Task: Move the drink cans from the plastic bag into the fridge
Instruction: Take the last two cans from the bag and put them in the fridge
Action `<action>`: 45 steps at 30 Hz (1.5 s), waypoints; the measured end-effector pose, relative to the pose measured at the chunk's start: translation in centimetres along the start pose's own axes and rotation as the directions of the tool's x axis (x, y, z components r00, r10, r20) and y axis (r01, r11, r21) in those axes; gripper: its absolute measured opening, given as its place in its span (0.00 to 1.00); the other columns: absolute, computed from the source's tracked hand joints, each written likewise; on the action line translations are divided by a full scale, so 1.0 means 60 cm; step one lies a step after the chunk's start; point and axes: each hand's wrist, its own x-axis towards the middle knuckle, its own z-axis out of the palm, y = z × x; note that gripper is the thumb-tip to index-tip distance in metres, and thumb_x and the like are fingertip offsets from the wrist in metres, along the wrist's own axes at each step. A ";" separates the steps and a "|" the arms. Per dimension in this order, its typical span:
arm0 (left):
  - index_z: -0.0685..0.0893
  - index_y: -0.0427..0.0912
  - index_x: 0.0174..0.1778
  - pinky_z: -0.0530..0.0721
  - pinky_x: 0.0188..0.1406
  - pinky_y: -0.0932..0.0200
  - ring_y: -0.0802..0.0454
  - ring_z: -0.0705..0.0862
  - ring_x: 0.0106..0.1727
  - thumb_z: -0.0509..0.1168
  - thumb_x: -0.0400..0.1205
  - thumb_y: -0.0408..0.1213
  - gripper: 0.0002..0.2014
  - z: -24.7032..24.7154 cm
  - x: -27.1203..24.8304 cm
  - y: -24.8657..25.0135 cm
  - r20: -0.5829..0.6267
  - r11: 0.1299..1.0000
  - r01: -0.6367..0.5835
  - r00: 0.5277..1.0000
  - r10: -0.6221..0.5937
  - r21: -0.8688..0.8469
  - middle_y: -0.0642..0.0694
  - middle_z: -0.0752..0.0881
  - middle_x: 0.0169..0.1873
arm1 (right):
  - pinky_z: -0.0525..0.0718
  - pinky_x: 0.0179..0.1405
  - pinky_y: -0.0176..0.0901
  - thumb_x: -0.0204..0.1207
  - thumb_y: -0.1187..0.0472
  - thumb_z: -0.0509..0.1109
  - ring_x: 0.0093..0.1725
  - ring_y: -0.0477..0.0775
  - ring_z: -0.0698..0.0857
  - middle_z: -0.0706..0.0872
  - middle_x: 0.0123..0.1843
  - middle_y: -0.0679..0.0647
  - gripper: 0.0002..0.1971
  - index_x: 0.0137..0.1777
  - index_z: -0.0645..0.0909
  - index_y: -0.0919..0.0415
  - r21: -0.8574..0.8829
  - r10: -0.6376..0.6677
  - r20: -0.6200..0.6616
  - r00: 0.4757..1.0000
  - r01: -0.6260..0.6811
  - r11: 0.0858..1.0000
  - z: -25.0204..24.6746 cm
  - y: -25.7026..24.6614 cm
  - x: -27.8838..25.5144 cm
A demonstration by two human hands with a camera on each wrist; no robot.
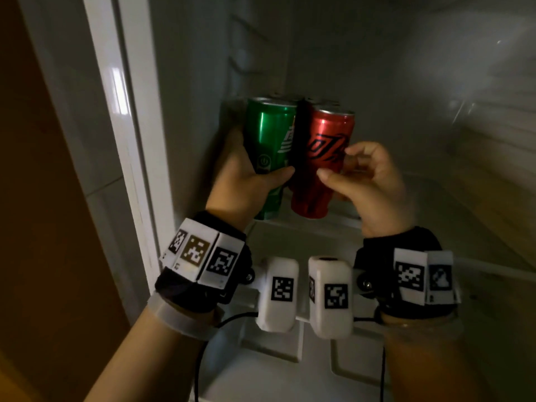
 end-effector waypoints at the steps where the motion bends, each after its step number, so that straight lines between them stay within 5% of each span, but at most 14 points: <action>1: 0.63 0.34 0.72 0.80 0.55 0.73 0.55 0.81 0.58 0.73 0.67 0.22 0.38 0.004 0.005 -0.003 -0.009 1.000 -0.001 1.000 0.002 0.013 0.44 0.79 0.60 | 0.81 0.42 0.46 0.62 0.67 0.78 0.37 0.45 0.78 0.76 0.40 0.47 0.21 0.42 0.71 0.45 -0.024 0.017 -0.016 1.000 -0.017 1.000 0.002 0.009 0.003; 5: 0.58 0.39 0.76 0.74 0.54 0.79 0.58 0.74 0.66 0.74 0.68 0.25 0.43 0.014 0.016 -0.015 -0.046 0.994 -0.001 0.999 0.007 0.113 0.49 0.75 0.66 | 0.81 0.61 0.54 0.53 0.54 0.82 0.54 0.49 0.81 0.79 0.56 0.50 0.28 0.51 0.72 0.42 -0.050 0.106 -0.049 0.993 -0.109 0.993 0.002 0.032 0.012; 8: 0.58 0.41 0.78 0.71 0.72 0.58 0.52 0.74 0.71 0.73 0.70 0.27 0.43 0.017 0.020 -0.021 -0.050 0.982 0.031 0.998 -0.022 0.185 0.44 0.75 0.72 | 0.76 0.71 0.58 0.48 0.51 0.83 0.69 0.52 0.77 0.78 0.71 0.52 0.47 0.71 0.68 0.48 0.051 0.240 0.064 0.969 -0.244 0.969 0.008 0.042 0.017; 10: 0.60 0.41 0.77 0.71 0.74 0.51 0.48 0.75 0.72 0.72 0.71 0.29 0.40 0.019 0.027 -0.024 -0.035 0.973 0.054 0.998 -0.047 0.226 0.42 0.76 0.72 | 0.75 0.71 0.59 0.53 0.58 0.82 0.67 0.53 0.80 0.82 0.66 0.52 0.44 0.73 0.68 0.52 0.139 0.257 0.159 0.953 -0.279 0.950 0.013 0.046 0.019; 14: 0.67 0.39 0.72 0.74 0.66 0.57 0.44 0.78 0.69 0.71 0.74 0.39 0.32 0.019 0.037 -0.031 -0.040 0.927 0.154 0.988 -0.149 0.342 0.40 0.79 0.69 | 0.79 0.64 0.50 0.66 0.66 0.72 0.54 0.49 0.85 0.86 0.53 0.47 0.23 0.61 0.75 0.51 0.166 0.223 0.212 0.951 -0.260 0.951 0.024 0.049 0.019; 17: 0.66 0.40 0.74 0.76 0.68 0.50 0.42 0.78 0.70 0.70 0.74 0.42 0.33 0.020 0.035 -0.034 -0.043 0.917 0.179 0.984 -0.175 0.356 0.40 0.79 0.69 | 0.81 0.61 0.44 0.60 0.60 0.72 0.53 0.46 0.85 0.86 0.53 0.45 0.25 0.59 0.74 0.47 0.162 0.183 0.247 0.951 -0.227 0.960 0.035 0.051 0.020; 22: 0.66 0.38 0.73 0.77 0.68 0.47 0.41 0.78 0.68 0.69 0.75 0.42 0.32 0.021 0.033 -0.033 -0.049 0.924 0.164 0.986 -0.157 0.346 0.38 0.80 0.68 | 0.85 0.50 0.32 0.71 0.71 0.67 0.47 0.38 0.86 0.84 0.53 0.46 0.22 0.63 0.71 0.53 0.190 0.172 0.254 0.952 -0.223 0.956 0.039 0.057 0.025; 27: 0.65 0.37 0.73 0.77 0.67 0.49 0.42 0.78 0.69 0.69 0.76 0.40 0.31 0.022 0.033 -0.030 -0.042 0.930 0.157 0.988 -0.151 0.332 0.38 0.79 0.68 | 0.84 0.60 0.42 0.65 0.69 0.74 0.60 0.53 0.83 0.81 0.65 0.57 0.38 0.76 0.62 0.60 0.197 0.181 0.236 0.955 -0.230 0.953 0.040 0.055 0.027; 31: 0.65 0.37 0.73 0.78 0.67 0.44 0.41 0.79 0.68 0.69 0.75 0.42 0.32 0.021 0.032 -0.029 -0.042 0.926 0.172 0.985 -0.167 0.336 0.37 0.79 0.68 | 0.80 0.66 0.53 0.67 0.70 0.73 0.68 0.59 0.80 0.78 0.72 0.62 0.39 0.77 0.61 0.60 0.192 0.201 0.222 0.954 -0.245 0.950 0.043 0.057 0.031; 45: 0.64 0.36 0.73 0.76 0.68 0.49 0.40 0.77 0.70 0.69 0.75 0.41 0.33 0.022 0.035 -0.020 -0.024 0.918 0.208 0.977 -0.213 0.337 0.37 0.77 0.70 | 0.79 0.67 0.54 0.69 0.72 0.70 0.67 0.56 0.79 0.78 0.71 0.58 0.36 0.77 0.61 0.58 0.191 0.255 0.162 0.953 -0.284 0.940 0.042 0.050 0.026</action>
